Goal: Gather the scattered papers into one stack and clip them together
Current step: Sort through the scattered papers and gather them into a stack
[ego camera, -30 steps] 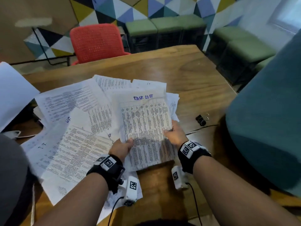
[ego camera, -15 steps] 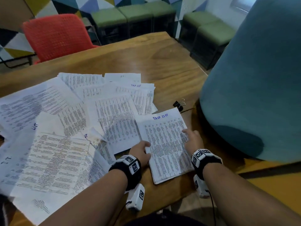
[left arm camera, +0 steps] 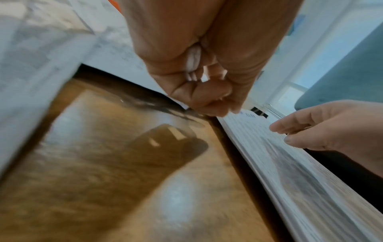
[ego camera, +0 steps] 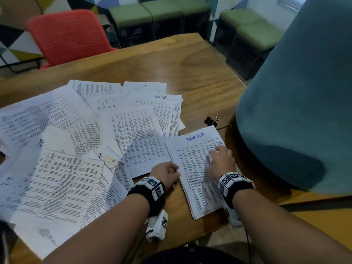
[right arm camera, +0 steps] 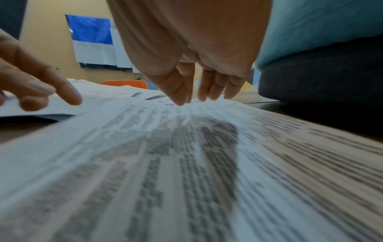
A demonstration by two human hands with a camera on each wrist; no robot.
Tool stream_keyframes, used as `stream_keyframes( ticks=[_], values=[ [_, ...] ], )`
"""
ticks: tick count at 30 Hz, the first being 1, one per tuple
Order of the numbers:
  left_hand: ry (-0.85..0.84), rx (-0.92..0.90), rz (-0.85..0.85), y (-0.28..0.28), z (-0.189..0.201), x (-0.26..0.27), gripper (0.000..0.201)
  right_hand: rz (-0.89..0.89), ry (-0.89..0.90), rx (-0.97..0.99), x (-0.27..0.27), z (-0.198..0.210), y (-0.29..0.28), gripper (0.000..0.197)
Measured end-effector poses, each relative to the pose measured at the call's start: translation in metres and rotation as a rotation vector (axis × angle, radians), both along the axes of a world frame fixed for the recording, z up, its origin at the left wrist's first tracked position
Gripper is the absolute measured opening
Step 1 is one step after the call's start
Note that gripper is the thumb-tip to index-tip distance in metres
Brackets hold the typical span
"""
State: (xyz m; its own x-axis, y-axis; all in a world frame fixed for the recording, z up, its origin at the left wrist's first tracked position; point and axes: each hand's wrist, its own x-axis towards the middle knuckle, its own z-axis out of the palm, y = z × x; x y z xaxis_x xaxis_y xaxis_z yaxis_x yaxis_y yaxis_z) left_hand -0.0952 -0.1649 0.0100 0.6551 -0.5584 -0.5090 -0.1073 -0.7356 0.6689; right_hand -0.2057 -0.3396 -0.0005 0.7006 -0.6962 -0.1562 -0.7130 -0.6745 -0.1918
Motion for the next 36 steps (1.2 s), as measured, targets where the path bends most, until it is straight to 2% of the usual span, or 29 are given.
stream_keyframes(
  ticks=[3, 9, 14, 17, 21, 24, 30, 33, 36],
  values=[
    [-0.171, 0.088, 0.047, 0.018, 0.001, 0.020, 0.031, 0.058, -0.048, 0.103, 0.025, 0.005, 0.018, 0.033],
    [-0.230, 0.222, 0.276, 0.079, 0.003, 0.053, 0.035, 0.307, -0.113, 0.206, 0.073, 0.011, 0.066, 0.028],
    [-0.115, 0.310, 0.588, 0.154, 0.006, 0.071, 0.044, 0.473, -0.118, 0.374, 0.108, 0.020, 0.113, 0.028],
    [-0.128, 0.434, 0.726, 0.202, 0.004, 0.073, 0.054, 0.489, -0.073, 0.440, 0.125, 0.019, 0.145, 0.026],
    [-0.177, 0.573, 0.742, 0.257, 0.001, 0.068, 0.054, 0.437, 0.057, 0.443, 0.137, 0.010, 0.179, 0.024],
    [-0.115, 0.513, 0.812, 0.282, 0.000, 0.066, 0.063, 0.396, 0.148, 0.529, 0.140, 0.003, 0.198, 0.029],
    [-0.051, 0.472, 0.926, 0.295, -0.002, 0.073, 0.086, 0.530, 0.132, 0.693, 0.140, 0.010, 0.231, 0.024],
    [-0.045, 0.302, 1.095, 0.290, -0.004, 0.080, 0.087, 0.563, 0.089, 0.685, 0.141, 0.014, 0.235, 0.024],
    [0.019, 0.128, 1.255, 0.286, -0.004, 0.085, 0.067, 0.498, -0.016, 0.672, 0.143, 0.018, 0.226, 0.023]
  ],
)
